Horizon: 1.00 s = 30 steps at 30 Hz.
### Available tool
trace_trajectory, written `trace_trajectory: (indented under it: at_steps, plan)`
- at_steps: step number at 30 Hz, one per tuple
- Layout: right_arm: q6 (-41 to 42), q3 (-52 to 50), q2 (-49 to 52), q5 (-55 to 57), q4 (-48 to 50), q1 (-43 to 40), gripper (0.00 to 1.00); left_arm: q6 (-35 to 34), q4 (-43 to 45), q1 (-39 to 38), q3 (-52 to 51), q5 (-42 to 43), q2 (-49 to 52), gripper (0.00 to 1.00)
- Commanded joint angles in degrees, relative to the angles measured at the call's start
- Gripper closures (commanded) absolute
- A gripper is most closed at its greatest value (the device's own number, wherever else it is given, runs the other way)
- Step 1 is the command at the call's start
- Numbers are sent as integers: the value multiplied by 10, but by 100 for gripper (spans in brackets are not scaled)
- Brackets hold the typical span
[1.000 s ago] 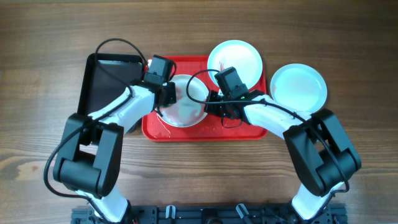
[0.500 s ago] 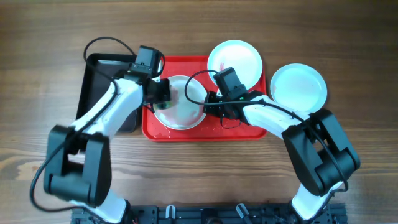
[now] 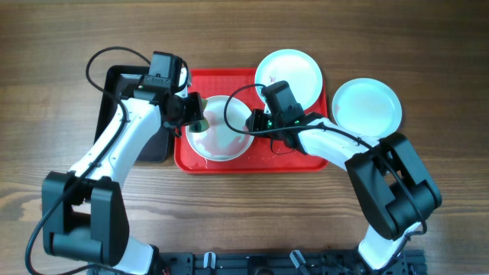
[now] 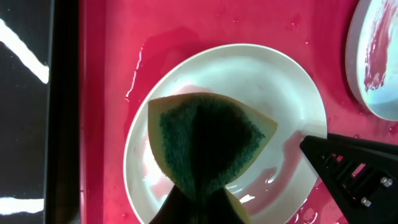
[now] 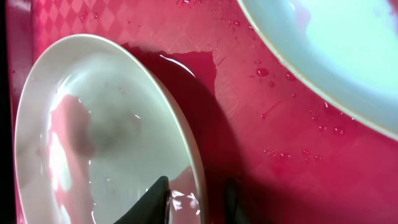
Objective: Clean dirty plates on tray and stack at the side
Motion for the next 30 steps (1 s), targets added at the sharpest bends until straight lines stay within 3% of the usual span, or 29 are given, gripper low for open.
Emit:
trace_trajectory:
  at_steps: [1,5,11,16,23,30]
  plan:
    - [-16,-10,17,40,3,-1,76,-5,0,17,11,17,-9,96]
    - [-15,-10,23,38,3,-1,96,-5,0,20,11,16,-9,96]
    - [-16,-10,18,-1,-10,-2,96,-5,0,20,11,0,-9,96]
    - [-16,-10,-41,14,-63,-2,96,-5,0,20,11,-1,-9,96]
    - [-62,-10,-196,143,-218,-2,96,-5,0,41,11,0,-9,96]
    - [-80,-10,-269,297,-290,-2,96,-5,2,52,11,0,-8,96]
